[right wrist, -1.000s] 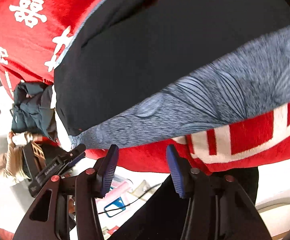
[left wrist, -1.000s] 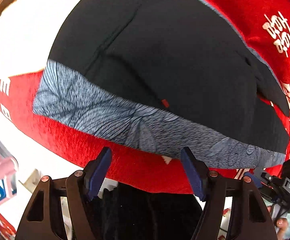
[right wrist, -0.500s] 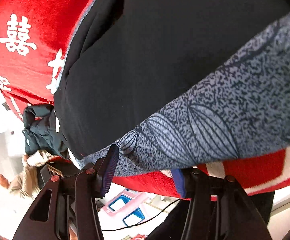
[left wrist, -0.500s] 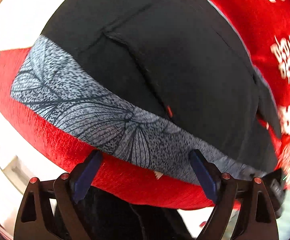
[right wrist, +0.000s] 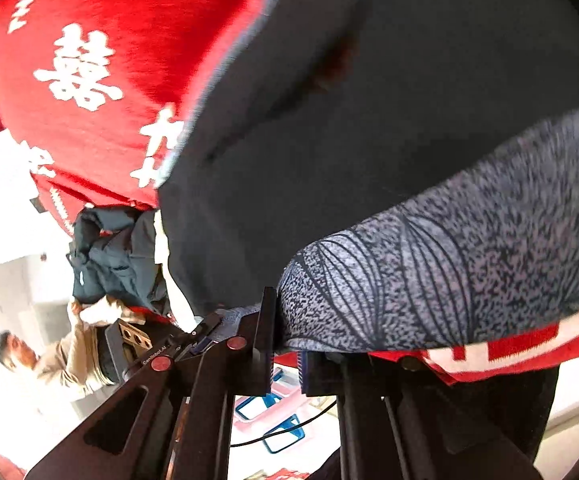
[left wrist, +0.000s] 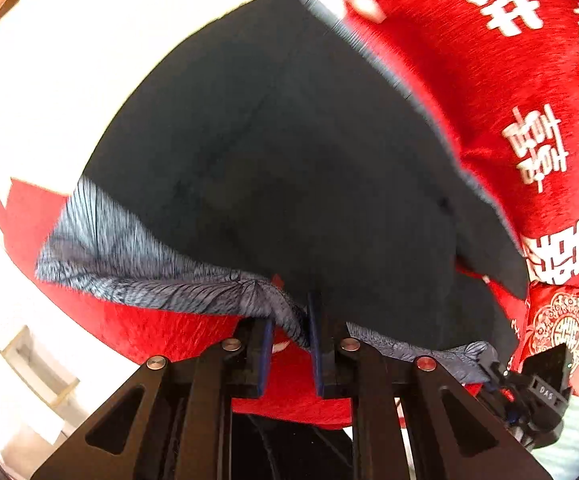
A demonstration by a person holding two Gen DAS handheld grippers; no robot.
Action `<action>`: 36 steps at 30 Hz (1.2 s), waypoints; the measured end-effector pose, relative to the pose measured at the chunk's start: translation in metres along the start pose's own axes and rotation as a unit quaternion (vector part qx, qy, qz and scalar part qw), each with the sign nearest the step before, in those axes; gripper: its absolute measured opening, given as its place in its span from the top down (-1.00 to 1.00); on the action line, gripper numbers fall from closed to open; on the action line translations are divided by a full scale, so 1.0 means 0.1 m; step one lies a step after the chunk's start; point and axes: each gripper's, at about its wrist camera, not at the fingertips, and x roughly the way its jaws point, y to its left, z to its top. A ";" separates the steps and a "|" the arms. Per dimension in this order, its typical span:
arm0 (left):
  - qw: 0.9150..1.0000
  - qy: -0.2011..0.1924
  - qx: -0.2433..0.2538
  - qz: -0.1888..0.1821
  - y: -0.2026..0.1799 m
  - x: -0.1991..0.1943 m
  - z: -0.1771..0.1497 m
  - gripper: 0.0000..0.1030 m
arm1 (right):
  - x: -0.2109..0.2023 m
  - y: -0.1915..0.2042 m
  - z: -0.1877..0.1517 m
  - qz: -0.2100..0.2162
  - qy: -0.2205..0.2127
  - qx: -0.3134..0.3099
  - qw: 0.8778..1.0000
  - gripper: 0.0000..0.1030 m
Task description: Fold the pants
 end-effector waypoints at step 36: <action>0.974 -0.098 0.086 0.185 -1.10 0.40 1.79 0.65 | 0.75 0.53 2.69 -0.052 0.068 -0.076 0.993 0.74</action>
